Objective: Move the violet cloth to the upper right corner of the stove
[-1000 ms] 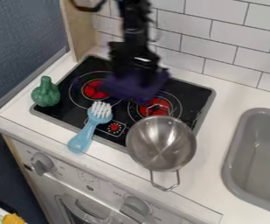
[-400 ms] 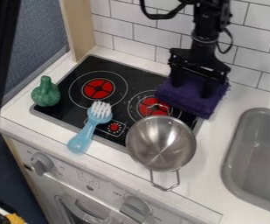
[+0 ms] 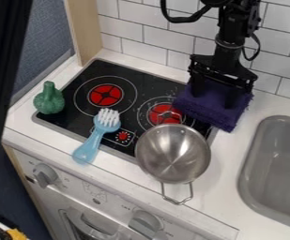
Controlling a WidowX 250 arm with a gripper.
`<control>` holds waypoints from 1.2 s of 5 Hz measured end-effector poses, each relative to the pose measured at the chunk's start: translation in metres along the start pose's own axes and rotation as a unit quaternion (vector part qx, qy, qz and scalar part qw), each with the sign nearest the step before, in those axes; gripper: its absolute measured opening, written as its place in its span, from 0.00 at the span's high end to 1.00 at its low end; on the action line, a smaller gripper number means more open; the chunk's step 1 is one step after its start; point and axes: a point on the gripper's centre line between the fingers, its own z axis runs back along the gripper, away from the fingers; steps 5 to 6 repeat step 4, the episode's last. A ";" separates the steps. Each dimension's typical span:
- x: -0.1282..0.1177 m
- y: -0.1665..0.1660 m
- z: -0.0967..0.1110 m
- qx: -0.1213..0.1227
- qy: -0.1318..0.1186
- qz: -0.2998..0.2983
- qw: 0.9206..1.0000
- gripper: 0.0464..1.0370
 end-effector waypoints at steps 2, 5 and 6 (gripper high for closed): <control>-0.007 0.014 0.048 -0.016 -0.034 -0.016 0.999 0.04; -0.023 0.036 0.049 -0.011 -0.028 -0.009 1.000 0.04; -0.023 0.036 0.049 -0.011 -0.028 -0.009 1.000 0.04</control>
